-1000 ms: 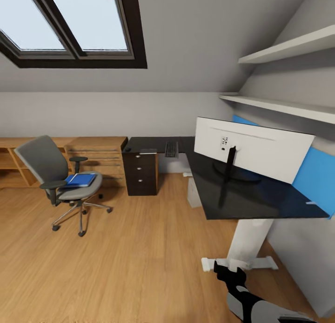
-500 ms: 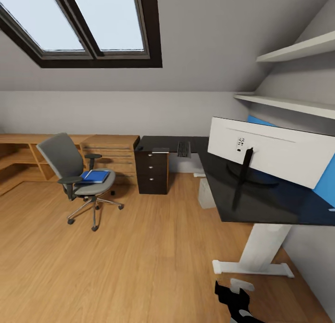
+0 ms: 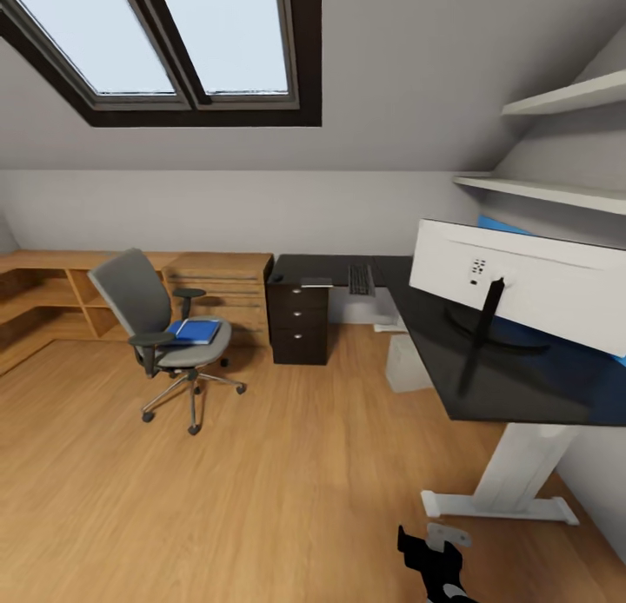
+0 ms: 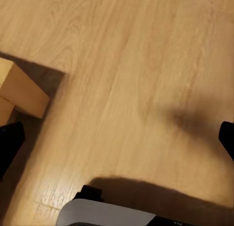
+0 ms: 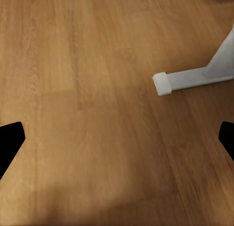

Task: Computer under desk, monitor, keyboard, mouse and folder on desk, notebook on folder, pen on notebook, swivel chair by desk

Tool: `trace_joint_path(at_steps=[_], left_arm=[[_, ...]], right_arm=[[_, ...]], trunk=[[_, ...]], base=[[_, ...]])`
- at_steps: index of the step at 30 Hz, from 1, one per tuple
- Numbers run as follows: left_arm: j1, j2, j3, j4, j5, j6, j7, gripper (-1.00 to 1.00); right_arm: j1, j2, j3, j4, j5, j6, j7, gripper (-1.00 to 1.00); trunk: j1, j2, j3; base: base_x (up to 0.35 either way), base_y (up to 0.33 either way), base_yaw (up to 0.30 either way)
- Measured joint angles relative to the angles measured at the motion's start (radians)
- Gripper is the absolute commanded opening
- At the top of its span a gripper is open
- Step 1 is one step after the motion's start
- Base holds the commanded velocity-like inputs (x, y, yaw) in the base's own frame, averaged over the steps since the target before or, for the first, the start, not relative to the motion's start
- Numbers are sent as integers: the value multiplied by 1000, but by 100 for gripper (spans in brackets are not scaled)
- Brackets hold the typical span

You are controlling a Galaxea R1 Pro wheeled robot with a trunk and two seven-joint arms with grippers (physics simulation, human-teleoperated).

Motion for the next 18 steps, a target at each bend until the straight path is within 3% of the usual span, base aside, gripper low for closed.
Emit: trace_joint_path(at_steps=[8, 18], left_arm=[[0, 0, 0, 0, 0, 0, 0, 100], [0, 0, -1, 0, 1, 0, 0, 100]], right_arm=[[0, -3, 0, -1, 0, -3, 0, 100], [3, -3, 0, -1, 1, -8, 0, 100]], trunk=[[0, 0, 0], [0, 0, 5]], base=[[244, 258, -31], [249, 181, -229]])
